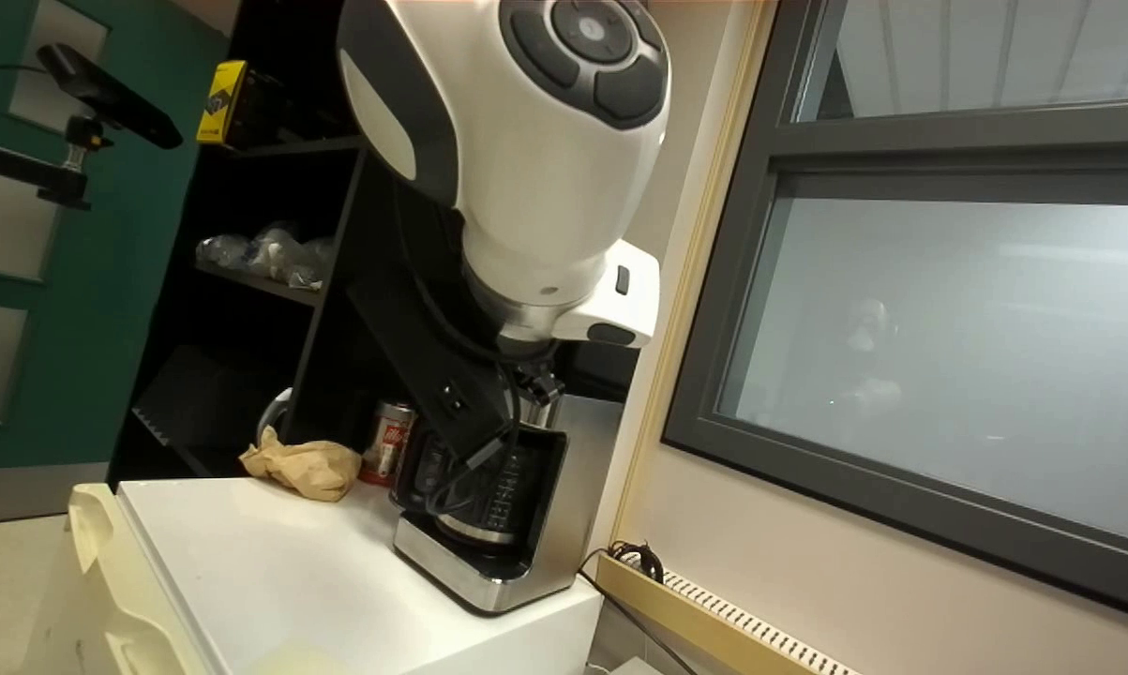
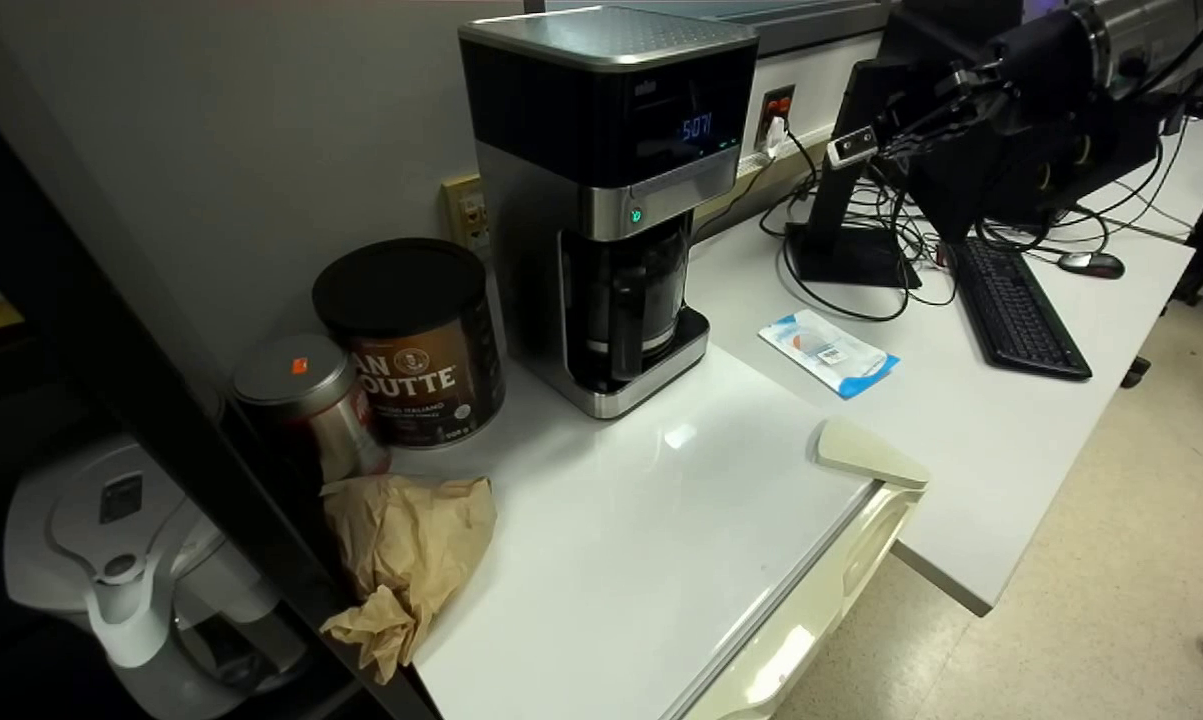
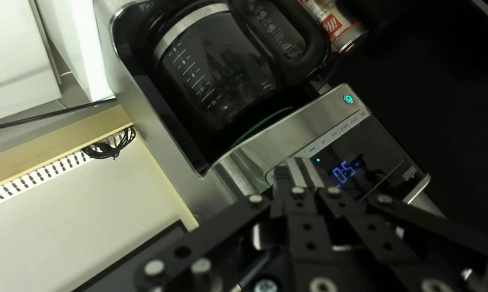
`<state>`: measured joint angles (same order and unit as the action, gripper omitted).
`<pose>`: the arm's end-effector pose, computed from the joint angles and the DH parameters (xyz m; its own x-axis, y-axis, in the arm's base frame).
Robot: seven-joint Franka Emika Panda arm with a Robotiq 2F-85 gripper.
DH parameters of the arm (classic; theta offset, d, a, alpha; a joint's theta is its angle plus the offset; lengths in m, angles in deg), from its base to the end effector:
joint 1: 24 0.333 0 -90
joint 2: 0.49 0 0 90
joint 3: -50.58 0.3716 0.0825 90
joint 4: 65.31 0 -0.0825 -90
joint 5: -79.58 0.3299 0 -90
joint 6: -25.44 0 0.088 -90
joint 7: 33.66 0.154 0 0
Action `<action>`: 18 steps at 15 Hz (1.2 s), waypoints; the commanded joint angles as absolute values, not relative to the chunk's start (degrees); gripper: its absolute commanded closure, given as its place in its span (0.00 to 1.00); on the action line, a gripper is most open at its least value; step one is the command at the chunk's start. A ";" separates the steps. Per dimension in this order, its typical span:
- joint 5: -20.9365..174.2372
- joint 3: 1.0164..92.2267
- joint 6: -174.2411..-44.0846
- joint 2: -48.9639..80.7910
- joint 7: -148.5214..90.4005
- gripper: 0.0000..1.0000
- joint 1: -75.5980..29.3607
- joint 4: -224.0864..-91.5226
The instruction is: Press a button on the coffee maker
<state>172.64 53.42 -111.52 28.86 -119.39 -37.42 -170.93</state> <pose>0.6650 -0.0868 0.3226 0.7004 -0.2615 0.6641 0.2597 -0.7734 -0.5783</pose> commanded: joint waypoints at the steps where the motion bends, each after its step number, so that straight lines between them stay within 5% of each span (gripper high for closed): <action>1: 174.59 50.37 -108.62 31.59 -118.88 1.00 -34.49 -167.24; 18: 171.35 49.26 -108.39 40.55 -110.55 1.00 -31.44 -154.14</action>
